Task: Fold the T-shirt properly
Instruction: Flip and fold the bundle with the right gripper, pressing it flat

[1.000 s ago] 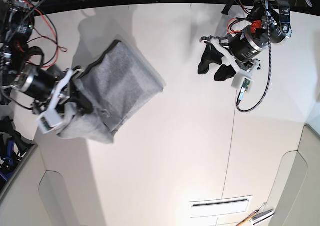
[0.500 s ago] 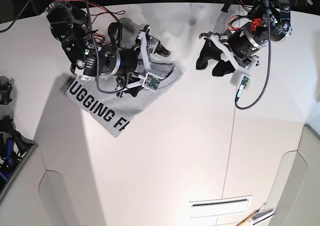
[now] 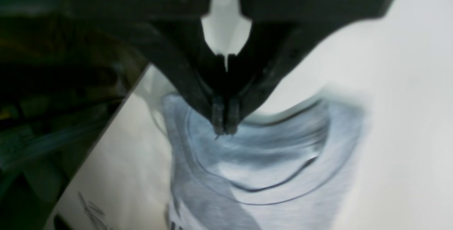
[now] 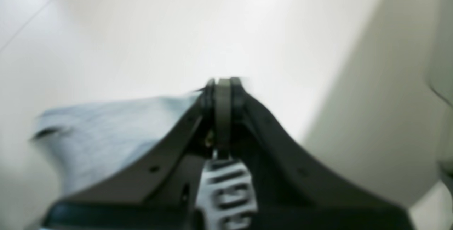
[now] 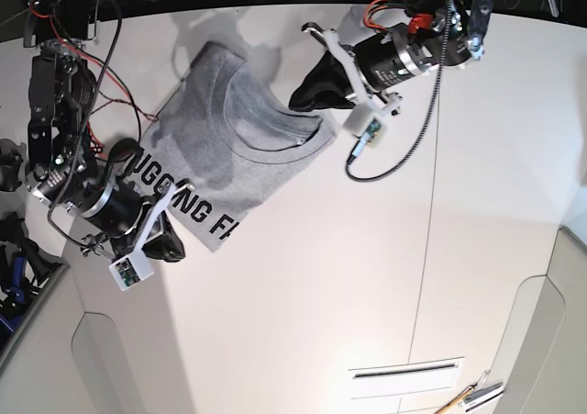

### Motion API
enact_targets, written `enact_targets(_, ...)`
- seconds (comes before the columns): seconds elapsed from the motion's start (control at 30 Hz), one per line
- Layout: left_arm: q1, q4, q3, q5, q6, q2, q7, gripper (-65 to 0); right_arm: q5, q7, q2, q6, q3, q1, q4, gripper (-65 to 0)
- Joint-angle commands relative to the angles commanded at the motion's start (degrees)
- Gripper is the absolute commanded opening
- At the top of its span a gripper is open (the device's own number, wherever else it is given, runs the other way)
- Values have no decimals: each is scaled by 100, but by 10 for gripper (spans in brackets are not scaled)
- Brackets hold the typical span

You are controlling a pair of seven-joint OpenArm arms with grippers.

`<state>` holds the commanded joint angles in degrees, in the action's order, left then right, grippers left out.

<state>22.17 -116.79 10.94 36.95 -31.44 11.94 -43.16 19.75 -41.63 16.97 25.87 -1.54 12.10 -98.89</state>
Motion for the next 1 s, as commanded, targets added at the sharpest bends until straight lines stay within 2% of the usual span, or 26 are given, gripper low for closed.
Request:
enact_targets(0.03, -116, 44, 229, -186, 153, -63, 39, -650, 22, 44, -2, 7, 17, 184, 282, -650)
enact_targets(0.1, -284, 186, 599, -516, 297, -291, 98, -650, 175, 144, -7, 33, 136, 551, 979, -650)
enact_targets(0.2, -444, 748, 944, -662, 339, -625, 197, -650, 212, 151, -179, 339, 411, 1045, 2124, -650)
enact_targets(0.3, -603, 1467, 966, -726, 339, -999, 282, -650, 205, 157, -326, 562, 780, 1322, 3117, -650)
enact_targets(0.37, -750, 1888, 966, -883, 339, -1178, 365, -650, 186, 166, -334, 614, 1008, 1342, 3519, -650)
enact_targets(0.43, -933, 2232, 966, -1010, 369, -1224, 367, -650, 11, 162, -334, 654, 1113, 1325, 3742, -650)
enact_targets(0.53, -1106, 2555, 866, -1220, 1014, -1224, 348, -650, -2, 125, -203, 651, 1106, 1261, 3757, -650)
enact_targets(0.6, -1154, 2603, 621, -1246, 1233, -1224, 350, -650, 260, 85, -2, 649, 1104, 1211, 3751, -650)
enact_targets(0.7, -1290, 2605, 61, -1246, 1281, -1224, 352, -650, 568, -90, 227, 651, 1069, 1045, 3748, -650)
enact_targets(0.8, -1493, 2693, -417, -1246, 1281, -1224, 326, -650, 870, -297, 254, 654, 704, 614, 3543, -650)
enact_targets(0.97, -2096, 3397, -529, -1405, 1279, -1224, 313, -650, 1681, -713, 173, 667, -144, -518, 2439, -650)
enact_targets(1.0, -2253, 3528, -529, -1443, 1281, -1222, 310, -650, 1845, -807, 120, 761, -232, -739, 2181, -650)
